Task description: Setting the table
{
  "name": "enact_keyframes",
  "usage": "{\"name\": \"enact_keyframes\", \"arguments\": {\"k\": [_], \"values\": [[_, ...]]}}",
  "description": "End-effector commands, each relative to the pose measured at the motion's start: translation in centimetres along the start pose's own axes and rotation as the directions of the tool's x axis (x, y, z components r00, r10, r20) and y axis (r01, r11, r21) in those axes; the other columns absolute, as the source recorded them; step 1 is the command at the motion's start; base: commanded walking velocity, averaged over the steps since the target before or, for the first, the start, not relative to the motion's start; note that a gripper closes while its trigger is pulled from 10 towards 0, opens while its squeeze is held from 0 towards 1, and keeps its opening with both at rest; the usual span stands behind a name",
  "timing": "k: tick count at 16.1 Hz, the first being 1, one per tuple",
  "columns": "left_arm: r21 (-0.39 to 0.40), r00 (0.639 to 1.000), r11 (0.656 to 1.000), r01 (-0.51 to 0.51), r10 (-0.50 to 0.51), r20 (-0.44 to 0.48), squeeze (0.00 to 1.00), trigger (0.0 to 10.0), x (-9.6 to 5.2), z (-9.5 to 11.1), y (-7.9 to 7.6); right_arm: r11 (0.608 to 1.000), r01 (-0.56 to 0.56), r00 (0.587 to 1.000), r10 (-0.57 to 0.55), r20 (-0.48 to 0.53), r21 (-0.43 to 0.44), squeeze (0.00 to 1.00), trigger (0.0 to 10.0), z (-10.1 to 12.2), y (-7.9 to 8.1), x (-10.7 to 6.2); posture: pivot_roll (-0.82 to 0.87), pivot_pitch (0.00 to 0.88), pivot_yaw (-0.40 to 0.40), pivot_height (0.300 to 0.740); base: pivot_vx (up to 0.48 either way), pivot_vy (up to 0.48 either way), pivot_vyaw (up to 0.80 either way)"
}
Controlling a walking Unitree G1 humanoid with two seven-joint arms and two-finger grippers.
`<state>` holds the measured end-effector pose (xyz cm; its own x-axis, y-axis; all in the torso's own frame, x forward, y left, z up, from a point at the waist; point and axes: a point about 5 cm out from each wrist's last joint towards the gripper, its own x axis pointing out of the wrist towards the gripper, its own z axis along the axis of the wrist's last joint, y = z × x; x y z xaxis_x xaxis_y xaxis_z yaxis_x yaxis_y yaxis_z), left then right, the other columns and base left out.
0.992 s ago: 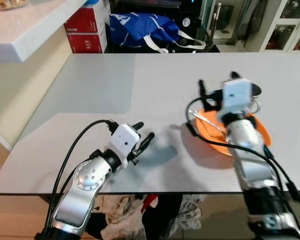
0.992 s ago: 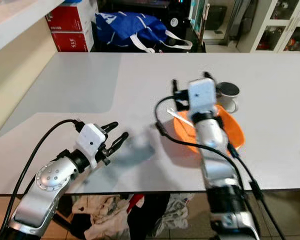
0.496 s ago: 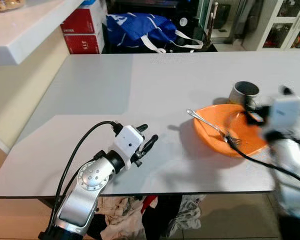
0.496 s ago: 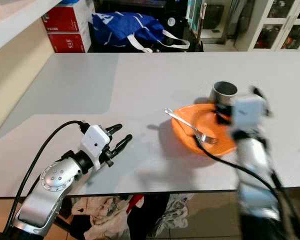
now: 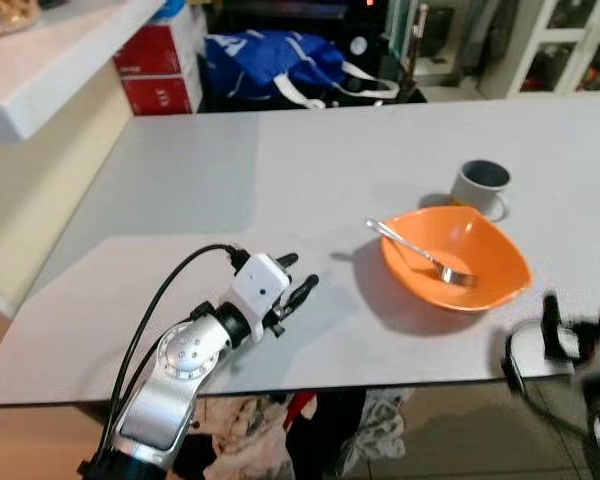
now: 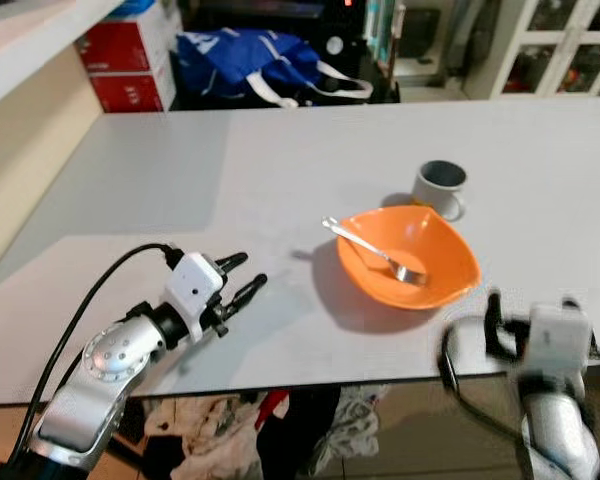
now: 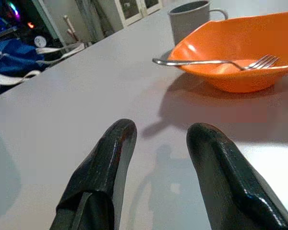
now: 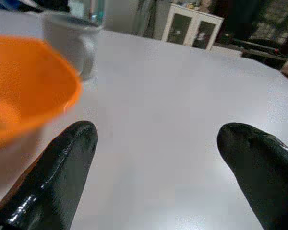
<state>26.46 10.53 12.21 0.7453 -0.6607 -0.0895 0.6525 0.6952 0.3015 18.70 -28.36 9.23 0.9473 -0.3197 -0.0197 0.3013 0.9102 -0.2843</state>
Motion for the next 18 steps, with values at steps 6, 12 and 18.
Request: {"name": "enact_keyframes", "arguments": {"k": [6,12,18], "values": [[0.009,1.0,1.0,0.006,-0.007,0.014,0.0,10.0,0.4,0.4,0.4,0.982,-0.182,0.981,0.178,0.072,0.043,0.0,10.0,2.0,5.7,1.3,-0.04,0.0,0.072,0.74,0.0,0.0,0.0],[0.016,1.0,1.0,-0.005,0.005,0.012,0.0,10.0,0.3,0.4,0.6,0.96,-0.263,0.964,0.257,0.069,0.094,0.0,0.0,2.4,8.7,2.2,-0.01,0.0,0.068,0.74,0.0,0.0,0.0],[0.021,1.0,1.0,0.004,-0.005,0.016,0.0,10.0,0.3,0.3,0.5,0.982,-0.187,0.955,0.186,0.232,-0.017,0.0,0.0,5.5,7.6,2.8,-0.03,0.0,0.076,0.74,0.0,0.0,0.0]]}}
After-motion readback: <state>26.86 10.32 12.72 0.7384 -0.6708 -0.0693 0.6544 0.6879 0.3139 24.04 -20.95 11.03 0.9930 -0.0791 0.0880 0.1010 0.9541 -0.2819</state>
